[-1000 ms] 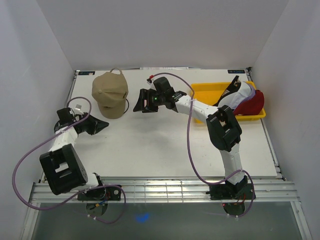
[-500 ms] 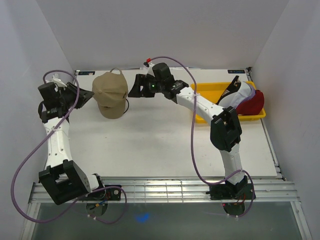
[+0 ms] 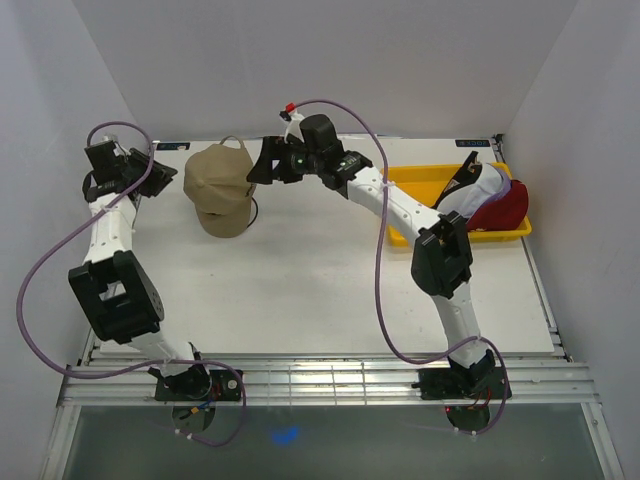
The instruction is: Stack the hats
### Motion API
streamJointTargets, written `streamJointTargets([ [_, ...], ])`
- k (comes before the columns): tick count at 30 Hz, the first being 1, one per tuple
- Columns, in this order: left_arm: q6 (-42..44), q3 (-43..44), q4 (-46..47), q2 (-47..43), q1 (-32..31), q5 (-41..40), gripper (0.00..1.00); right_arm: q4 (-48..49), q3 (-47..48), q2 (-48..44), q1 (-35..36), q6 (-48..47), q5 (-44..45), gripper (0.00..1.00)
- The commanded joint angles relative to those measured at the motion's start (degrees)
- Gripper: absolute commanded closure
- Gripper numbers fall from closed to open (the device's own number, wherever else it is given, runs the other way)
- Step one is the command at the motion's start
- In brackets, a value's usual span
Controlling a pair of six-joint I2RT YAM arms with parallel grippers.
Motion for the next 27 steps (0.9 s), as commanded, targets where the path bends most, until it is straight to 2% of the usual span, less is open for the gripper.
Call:
streamJointTargets([
  [1, -0.2, 4.5, 1.3, 1.2, -0.8, -1.7, 0.61, 4.1, 6.0, 2.6, 0.4, -1.8, -0.9, 0.15],
  [6, -0.8, 3.9, 0.7, 3.8, -2.4, -2.7, 0.61, 9.1, 10.4, 6.3, 0.4, -1.9, 1.7, 0.08],
  [11, -0.7, 2.2, 0.4, 4.7, -3.3, -4.0, 0.61, 18.3, 11.8, 9.5, 0.3, -1.7, 7.1, 0.02],
  [18, -0.2, 2.1, -0.4, 5.6, -3.7, -5.0, 0.62, 23.8, 18.9, 17.3, -1.1, 2.9, 11.6, 0.06],
  [27, 0.6, 2.0, -0.9, 6.3, -5.6, -6.2, 0.62, 27.5, 18.3, 21.6, -2.1, 5.0, 13.0, 0.04],
])
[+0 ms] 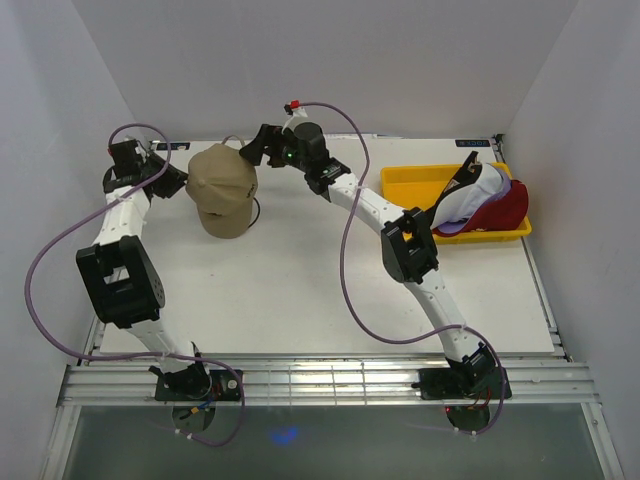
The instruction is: Stack the hats
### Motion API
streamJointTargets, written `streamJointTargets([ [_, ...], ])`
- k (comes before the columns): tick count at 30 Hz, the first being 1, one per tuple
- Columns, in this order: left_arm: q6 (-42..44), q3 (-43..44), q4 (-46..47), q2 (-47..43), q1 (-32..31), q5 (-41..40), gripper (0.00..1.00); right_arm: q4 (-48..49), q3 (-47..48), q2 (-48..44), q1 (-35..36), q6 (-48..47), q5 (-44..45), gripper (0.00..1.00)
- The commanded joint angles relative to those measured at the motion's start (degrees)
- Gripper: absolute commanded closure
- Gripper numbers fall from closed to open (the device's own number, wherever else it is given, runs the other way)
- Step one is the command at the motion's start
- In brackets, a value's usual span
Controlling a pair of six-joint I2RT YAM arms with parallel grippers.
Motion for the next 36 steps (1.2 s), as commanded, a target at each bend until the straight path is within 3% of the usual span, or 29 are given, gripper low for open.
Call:
streamJointTargets([
  [1, 0.9, 0.0, -0.8, -0.7, -1.2, -0.4, 0.62, 5.6, 1.9, 0.9, -0.6, 1.2, 1.9, 0.04],
  [20, 0.7, -7.4, -1.2, -6.2, -2.7, -2.1, 0.63, 6.4, 2.2, 2.9, -1.7, 2.0, 0.8, 0.01],
  [36, 2.6, -2.0, -5.7, -9.6, 0.6, -4.8, 0.53, 2.8, -5.0, -8.9, -3.0, -2.7, 2.0, 0.03],
])
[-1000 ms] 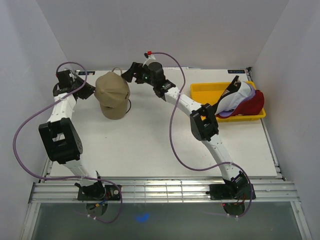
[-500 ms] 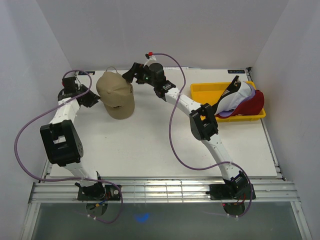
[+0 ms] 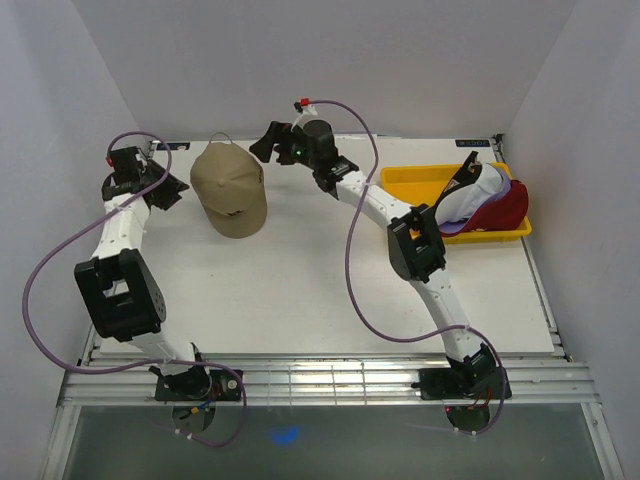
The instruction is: Stack the hats
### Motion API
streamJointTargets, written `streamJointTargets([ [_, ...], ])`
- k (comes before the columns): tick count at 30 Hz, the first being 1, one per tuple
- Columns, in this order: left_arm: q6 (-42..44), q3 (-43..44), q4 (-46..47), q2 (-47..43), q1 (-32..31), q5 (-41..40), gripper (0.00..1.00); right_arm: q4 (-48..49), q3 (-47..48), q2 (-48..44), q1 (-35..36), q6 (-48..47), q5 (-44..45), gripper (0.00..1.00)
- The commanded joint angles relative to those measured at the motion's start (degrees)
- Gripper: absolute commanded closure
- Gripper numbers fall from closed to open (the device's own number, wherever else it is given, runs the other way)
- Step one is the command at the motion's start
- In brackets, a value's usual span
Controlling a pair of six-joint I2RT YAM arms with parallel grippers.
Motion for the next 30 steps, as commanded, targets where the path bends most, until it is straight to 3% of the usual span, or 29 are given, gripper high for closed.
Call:
streamJointTargets([
  [1, 1.3, 3.0, -1.0, -4.3, 1.8, -0.1, 0.53, 1.3, -1.2, -8.6, -1.0, -2.3, 1.1, 0.03],
  [7, 2.7, 6.1, -1.5, -6.6, 2.2, 0.3, 0.51, -5.5, -1.8, -14.1, -2.4, -4.1, 0.7, 0.01],
  [10, 3.1, 9.7, -2.6, -7.0, 2.2, 2.8, 0.51, -11.0, -6.9, -20.4, -4.2, -3.6, 1.4, 0.00],
  [15, 5.7, 16.8, -5.3, -8.1, -1.1, 4.5, 0.50, -25.6, -15.3, -35.1, -11.9, -3.2, 2.5, 0.10],
  [18, 7.2, 22.6, -7.3, -7.0, -7.6, 3.0, 0.49, -30.2, -26.2, -45.7, -18.1, -3.3, 2.1, 0.12],
  [24, 10.2, 28.0, -6.3, -4.3, -27.9, -2.7, 0.47, -32.0, -47.2, -65.2, -26.2, -4.2, 3.2, 0.16],
  [28, 9.5, 25.9, 2.0, -2.3, -41.0, -2.2, 0.45, -34.0, -54.2, -74.6, -30.3, -3.5, 4.2, 0.18],
  [30, 8.6, 23.4, 6.8, 0.1, -44.1, 0.1, 0.45, -34.3, -57.0, -79.9, -31.0, -2.1, 4.5, 0.22],
])
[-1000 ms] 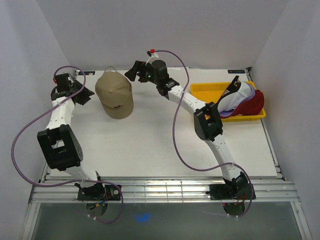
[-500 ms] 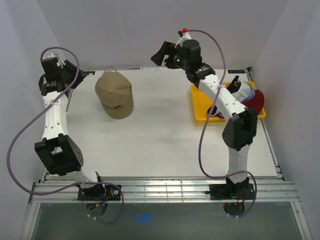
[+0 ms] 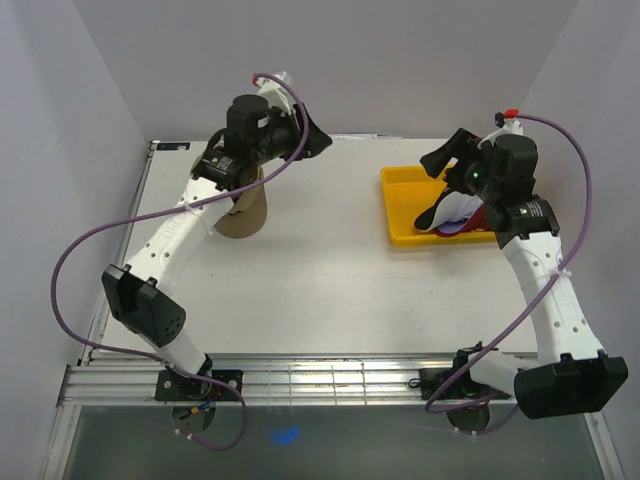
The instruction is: Stack the hats
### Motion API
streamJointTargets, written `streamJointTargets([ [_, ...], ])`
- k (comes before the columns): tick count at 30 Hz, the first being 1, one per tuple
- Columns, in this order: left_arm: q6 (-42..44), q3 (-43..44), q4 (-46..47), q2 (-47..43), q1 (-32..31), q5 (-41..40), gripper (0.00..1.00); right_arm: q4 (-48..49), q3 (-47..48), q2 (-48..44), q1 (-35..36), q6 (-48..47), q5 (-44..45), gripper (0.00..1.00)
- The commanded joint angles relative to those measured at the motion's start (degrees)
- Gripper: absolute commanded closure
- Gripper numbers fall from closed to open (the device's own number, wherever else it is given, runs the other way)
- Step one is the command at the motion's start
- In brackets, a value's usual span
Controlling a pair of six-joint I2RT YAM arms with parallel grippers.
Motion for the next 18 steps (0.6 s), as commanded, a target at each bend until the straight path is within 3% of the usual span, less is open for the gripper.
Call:
streamJointTargets([
  [1, -0.7, -2.7, 11.2, 2.7, -5.6, 1.6, 0.45, -1.2, -3.5, -6.8, -1.7, 1.6, 1.0, 0.24],
  [5, -3.3, -3.5, 22.0, 10.3, -10.2, 4.6, 0.44, -2.2, -6.2, -15.2, -1.6, 4.2, 1.5, 0.25],
  [10, -6.8, 1.8, 31.5, 23.4, -13.1, 8.2, 0.44, -4.7, -7.3, -22.8, -1.6, 6.1, 2.6, 0.37],
  [18, -6.1, 13.5, 34.0, 37.3, -18.3, 9.1, 0.44, -8.8, -8.1, -27.5, -1.6, 5.0, 0.8, 0.41],
])
